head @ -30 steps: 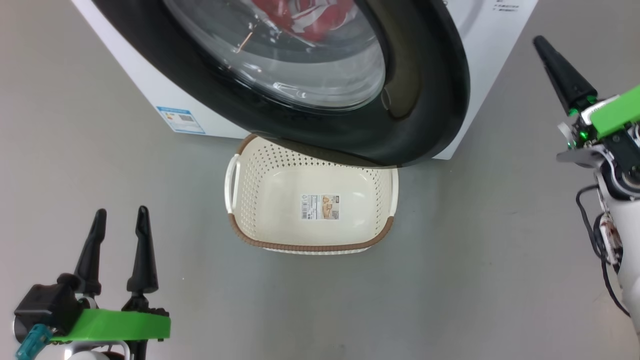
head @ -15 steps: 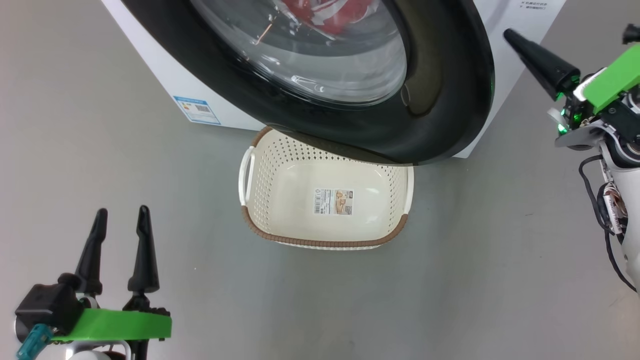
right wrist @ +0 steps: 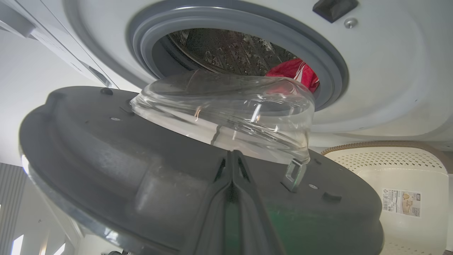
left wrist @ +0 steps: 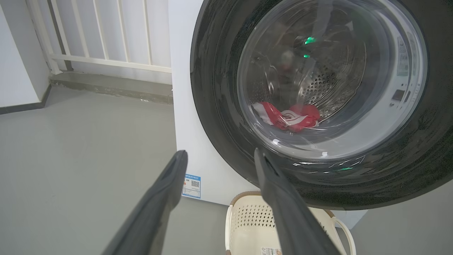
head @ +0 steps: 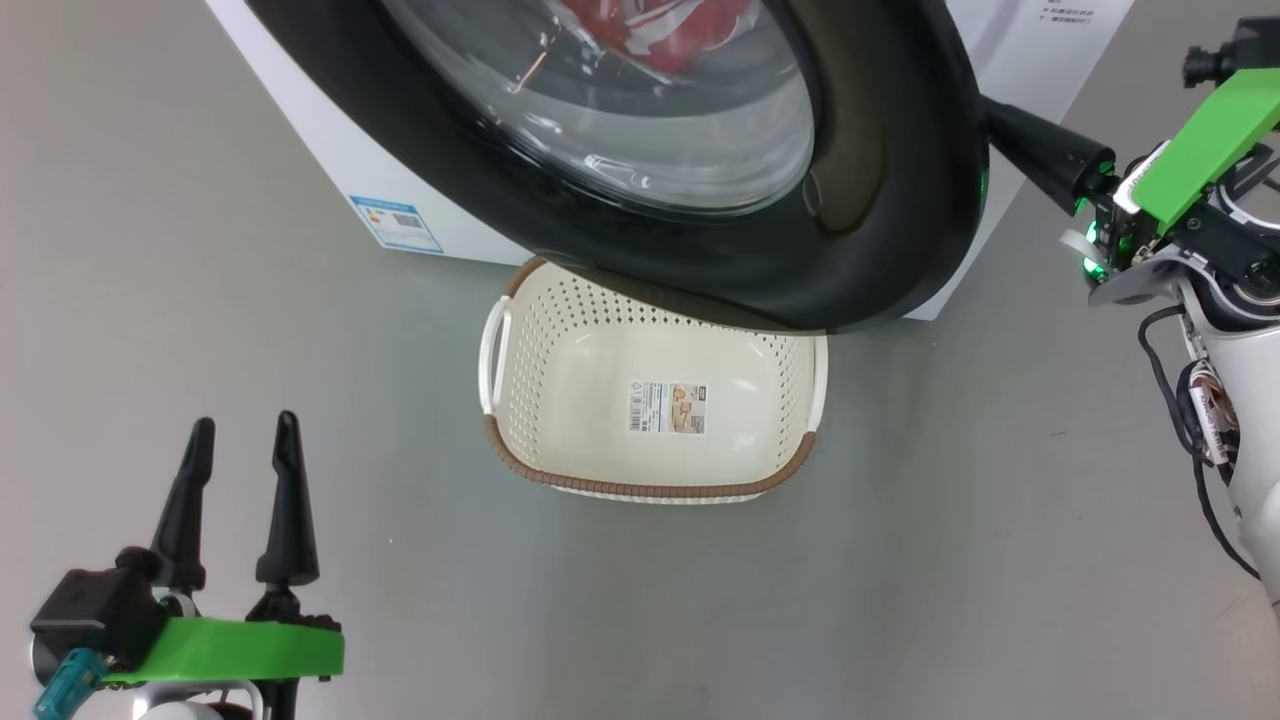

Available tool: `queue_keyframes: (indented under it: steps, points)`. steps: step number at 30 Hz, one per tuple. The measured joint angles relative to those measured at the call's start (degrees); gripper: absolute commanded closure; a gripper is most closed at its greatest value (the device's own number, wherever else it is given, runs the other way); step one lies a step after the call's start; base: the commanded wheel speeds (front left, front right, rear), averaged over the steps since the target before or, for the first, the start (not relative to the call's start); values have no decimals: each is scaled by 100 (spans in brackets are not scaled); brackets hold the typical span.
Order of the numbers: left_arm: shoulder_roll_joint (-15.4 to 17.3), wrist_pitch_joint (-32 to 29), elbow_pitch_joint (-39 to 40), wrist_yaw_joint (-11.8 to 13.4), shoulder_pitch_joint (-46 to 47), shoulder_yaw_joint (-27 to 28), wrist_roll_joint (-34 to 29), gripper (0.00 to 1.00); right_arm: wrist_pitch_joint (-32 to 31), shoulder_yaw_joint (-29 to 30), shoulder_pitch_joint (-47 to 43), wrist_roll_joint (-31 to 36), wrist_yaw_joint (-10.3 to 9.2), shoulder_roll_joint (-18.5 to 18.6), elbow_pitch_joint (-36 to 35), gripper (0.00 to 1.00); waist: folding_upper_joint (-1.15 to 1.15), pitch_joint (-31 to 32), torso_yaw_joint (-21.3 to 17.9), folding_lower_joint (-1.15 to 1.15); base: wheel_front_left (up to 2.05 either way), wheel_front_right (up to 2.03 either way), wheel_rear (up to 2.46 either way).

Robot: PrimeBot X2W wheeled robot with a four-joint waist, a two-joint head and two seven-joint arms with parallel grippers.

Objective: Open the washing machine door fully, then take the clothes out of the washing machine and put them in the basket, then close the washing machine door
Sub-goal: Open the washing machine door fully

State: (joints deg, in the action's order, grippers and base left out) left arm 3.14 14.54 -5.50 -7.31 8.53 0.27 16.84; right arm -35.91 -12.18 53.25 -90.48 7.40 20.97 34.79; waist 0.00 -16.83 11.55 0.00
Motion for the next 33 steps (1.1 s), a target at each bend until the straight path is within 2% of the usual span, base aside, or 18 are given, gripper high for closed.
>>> queue_keyframes:
  steps: [13,24,33]
  points:
    - [-1,0,-25,0,-7,4,0,0,-703,-115,-421,-398,-1,-138,-254,100,0,202,-41,0,0,0,0]
    - [4,0,-90,0,-129,-3,-1,0,-839,-138,-1139,-600,-1,-323,-669,100,0,494,60,0,0,0,0]
    - [22,0,-176,0,-319,-8,-1,0,-838,-62,-1623,-711,-1,-482,-827,100,0,782,288,0,0,0,0]
